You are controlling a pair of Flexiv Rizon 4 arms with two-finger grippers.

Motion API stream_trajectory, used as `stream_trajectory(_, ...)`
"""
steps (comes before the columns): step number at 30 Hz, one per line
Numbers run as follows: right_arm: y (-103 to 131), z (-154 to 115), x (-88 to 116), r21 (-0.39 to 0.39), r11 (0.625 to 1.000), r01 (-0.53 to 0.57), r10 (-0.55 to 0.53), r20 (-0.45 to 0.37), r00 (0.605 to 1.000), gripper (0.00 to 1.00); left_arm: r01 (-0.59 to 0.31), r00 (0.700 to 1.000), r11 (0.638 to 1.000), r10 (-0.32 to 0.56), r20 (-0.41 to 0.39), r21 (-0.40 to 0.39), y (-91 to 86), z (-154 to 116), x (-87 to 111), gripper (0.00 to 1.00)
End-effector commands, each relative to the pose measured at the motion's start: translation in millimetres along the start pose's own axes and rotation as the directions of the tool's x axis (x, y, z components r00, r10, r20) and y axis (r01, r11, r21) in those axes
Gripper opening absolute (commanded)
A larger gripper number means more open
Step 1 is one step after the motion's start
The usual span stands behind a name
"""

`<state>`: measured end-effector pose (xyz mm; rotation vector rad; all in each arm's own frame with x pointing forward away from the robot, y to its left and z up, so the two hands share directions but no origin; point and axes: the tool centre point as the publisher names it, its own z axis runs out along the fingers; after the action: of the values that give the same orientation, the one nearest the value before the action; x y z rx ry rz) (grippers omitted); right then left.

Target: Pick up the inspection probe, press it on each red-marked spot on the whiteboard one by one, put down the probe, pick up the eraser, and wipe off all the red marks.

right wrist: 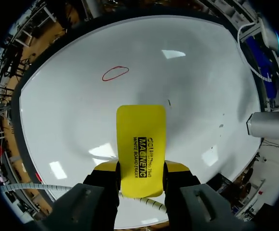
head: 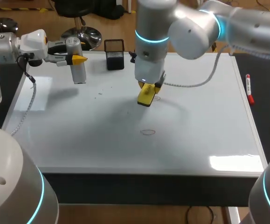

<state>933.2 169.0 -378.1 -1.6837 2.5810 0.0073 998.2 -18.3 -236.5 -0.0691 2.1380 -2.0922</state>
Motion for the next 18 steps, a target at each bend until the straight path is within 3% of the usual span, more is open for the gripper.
stream_trajectory(1, -3, 9, -3, 0.001, 1.0, 0.007, -0.007, 0.002, 1.0, 0.0, -0.002, 1.0, 1.0, 0.002, 0.004, -0.001, -1.6, 0, 1.5, 0.0)
stream_trajectory(18, -6, 25, -10, -0.033, 0.997, 0.07, -0.07, 0.002, 0.998, 0.0, -0.002, 1.0, 1.0, 0.002, 0.004, -0.001, -1.6, 0, 1.5, 0.0)
